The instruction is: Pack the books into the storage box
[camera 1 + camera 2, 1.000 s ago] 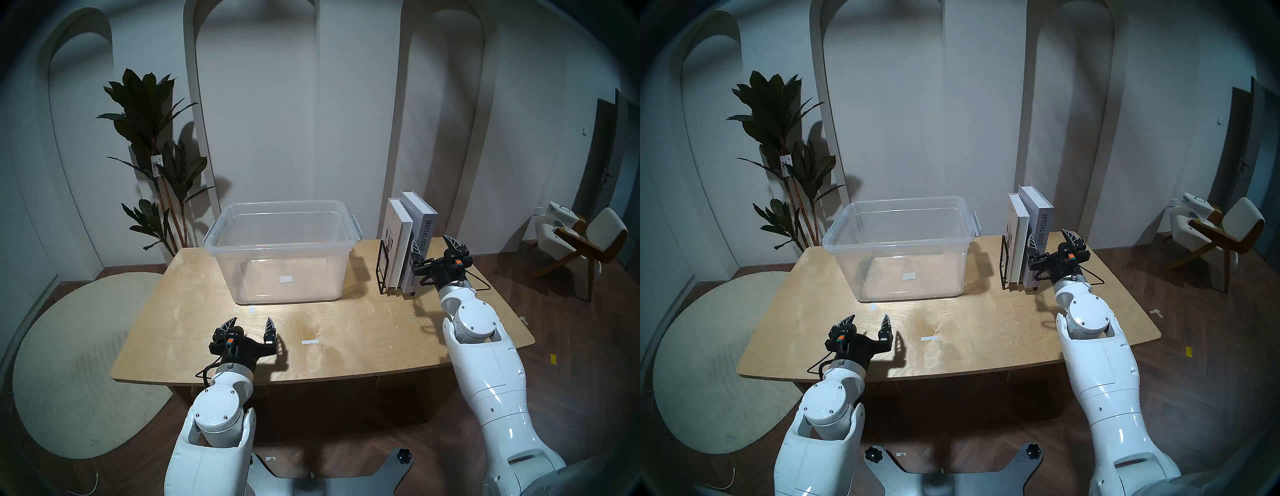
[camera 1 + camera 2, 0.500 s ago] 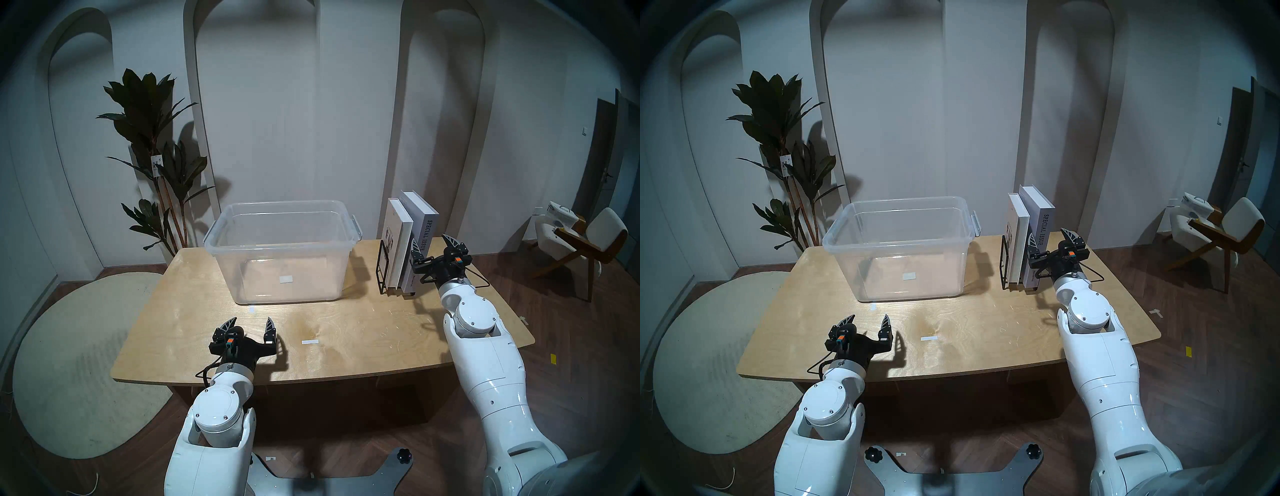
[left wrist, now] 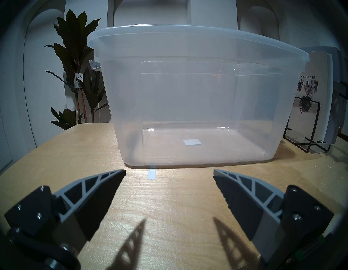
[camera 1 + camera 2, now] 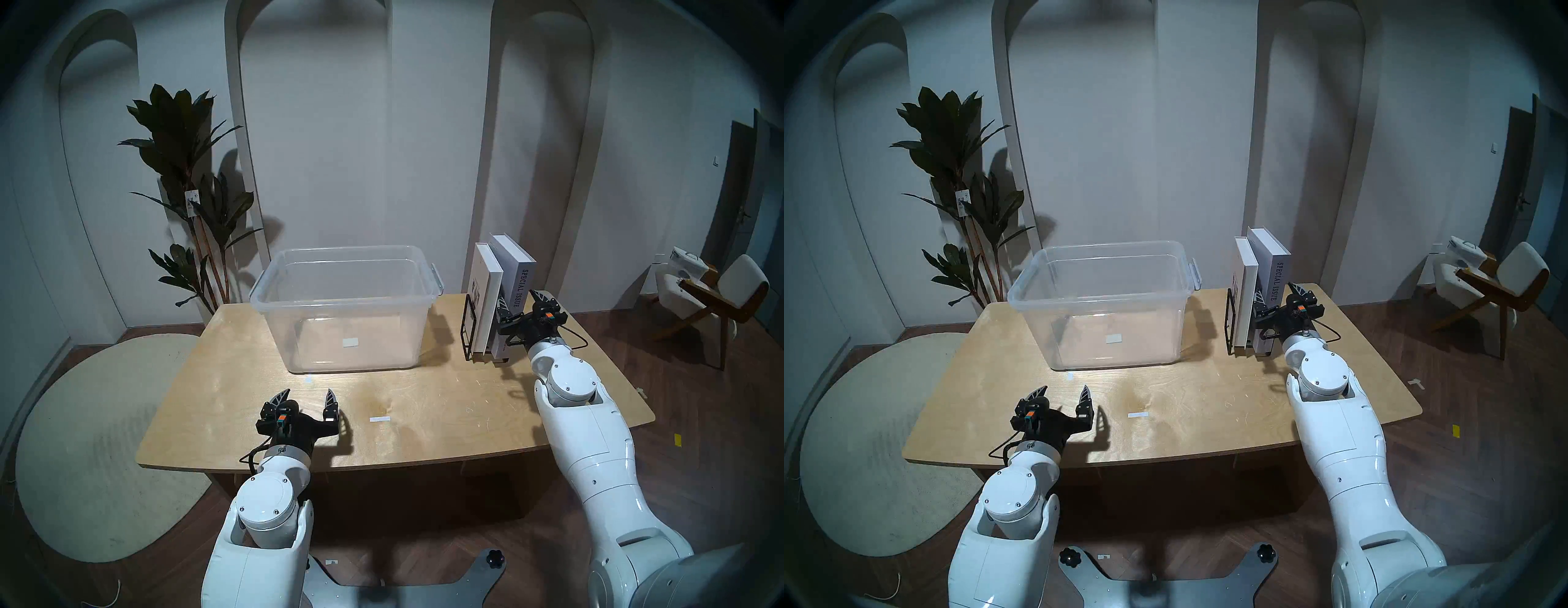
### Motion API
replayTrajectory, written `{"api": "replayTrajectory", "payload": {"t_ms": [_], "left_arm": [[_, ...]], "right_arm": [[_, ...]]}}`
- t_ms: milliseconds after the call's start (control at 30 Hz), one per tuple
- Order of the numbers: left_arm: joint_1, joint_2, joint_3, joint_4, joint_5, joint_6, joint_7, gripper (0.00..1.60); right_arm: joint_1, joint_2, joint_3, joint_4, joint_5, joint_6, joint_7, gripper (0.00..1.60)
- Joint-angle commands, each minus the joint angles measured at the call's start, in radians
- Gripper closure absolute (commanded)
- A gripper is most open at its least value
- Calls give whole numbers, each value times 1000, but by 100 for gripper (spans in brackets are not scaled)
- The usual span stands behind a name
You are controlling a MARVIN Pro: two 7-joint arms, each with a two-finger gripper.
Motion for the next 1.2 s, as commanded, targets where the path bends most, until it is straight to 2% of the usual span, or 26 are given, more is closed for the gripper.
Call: {"api": "replayTrajectory", "payload": {"t_ms": [0, 133, 433, 633, 833, 1167], "left_arm": [[-6, 1, 0, -21, -1, -4, 2, 0], [-6, 1, 0, -21, -1, -4, 2, 0], [-7, 1, 0, -20, -1, -5, 1, 0], [-7, 1, 0, -19, -1, -5, 1, 0], [-8, 1, 0, -18, -1, -5, 1, 0], [-9, 1, 0, -17, 0, -5, 0, 0]], "right_arm": [[58, -31, 8, 9, -21, -20, -74, 113], [58, -38, 11, 5, -25, -46, -99, 160], [52, -47, 28, -61, -5, -59, -98, 160], [40, -47, 24, -154, 1, -61, -93, 160], [61, -46, 21, -218, 4, -91, -93, 160], [96, -44, -14, -320, -37, -134, -105, 160]]}}
